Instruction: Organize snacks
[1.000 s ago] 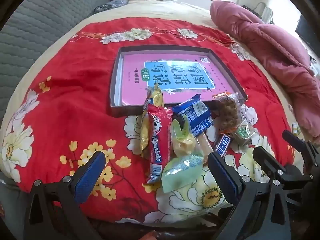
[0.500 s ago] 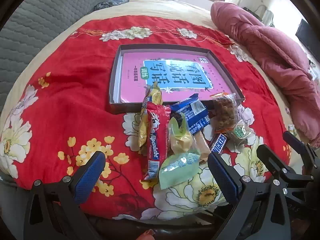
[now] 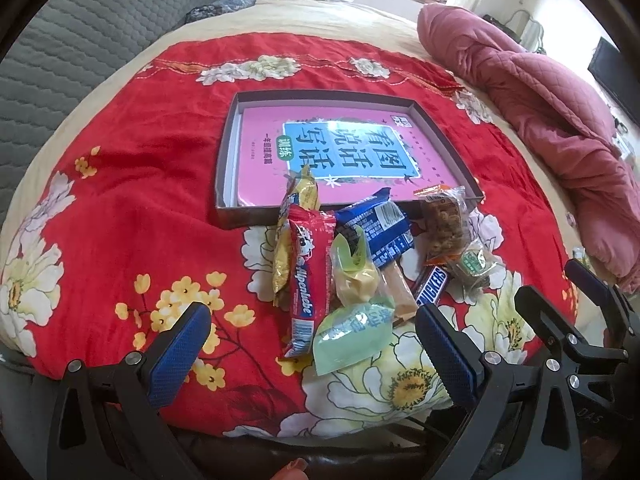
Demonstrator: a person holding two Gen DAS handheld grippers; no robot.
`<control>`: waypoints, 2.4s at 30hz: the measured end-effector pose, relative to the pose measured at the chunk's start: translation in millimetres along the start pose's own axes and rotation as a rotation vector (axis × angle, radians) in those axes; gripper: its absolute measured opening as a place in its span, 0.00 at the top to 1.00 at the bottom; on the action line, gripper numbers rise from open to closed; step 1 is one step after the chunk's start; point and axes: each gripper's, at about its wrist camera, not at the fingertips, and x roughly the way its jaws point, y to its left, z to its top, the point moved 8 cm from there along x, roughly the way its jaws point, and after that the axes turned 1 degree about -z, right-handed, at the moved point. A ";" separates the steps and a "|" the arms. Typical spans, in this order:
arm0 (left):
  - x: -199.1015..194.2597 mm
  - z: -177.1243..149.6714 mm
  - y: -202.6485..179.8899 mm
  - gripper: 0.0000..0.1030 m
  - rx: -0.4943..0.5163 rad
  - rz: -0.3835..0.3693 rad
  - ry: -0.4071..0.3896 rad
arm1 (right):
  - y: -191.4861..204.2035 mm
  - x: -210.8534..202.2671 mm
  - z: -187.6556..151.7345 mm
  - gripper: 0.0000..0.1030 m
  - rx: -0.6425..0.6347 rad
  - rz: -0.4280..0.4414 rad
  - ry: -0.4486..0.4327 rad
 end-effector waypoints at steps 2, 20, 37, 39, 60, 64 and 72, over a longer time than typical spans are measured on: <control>0.1 -0.1 -0.5 0.01 0.001 0.000 -0.001 | 0.1 -0.3 0.0 0.01 0.001 -0.002 0.000; 2.0 -1.4 1.1 0.01 -0.002 -0.001 0.002 | -1.0 -0.1 -1.0 0.01 0.000 -0.003 0.003; 3.1 -2.6 4.9 0.01 -0.014 -0.011 0.013 | -2.2 1.8 -2.4 0.01 0.002 -0.007 0.012; 2.7 -2.4 4.6 0.01 -0.012 -0.014 0.011 | -2.3 1.8 -2.5 0.01 0.002 -0.008 0.012; 16.6 -3.7 28.9 0.01 -0.084 -0.009 0.044 | -8.8 13.3 -4.1 0.01 0.038 0.001 0.036; 25.3 -5.9 37.7 0.01 -0.094 0.002 0.066 | -11.6 17.6 -5.2 0.01 0.051 0.001 0.044; 43.1 -11.4 52.4 0.01 -0.111 0.013 0.121 | -14.4 25.1 -7.3 0.01 0.064 0.009 0.060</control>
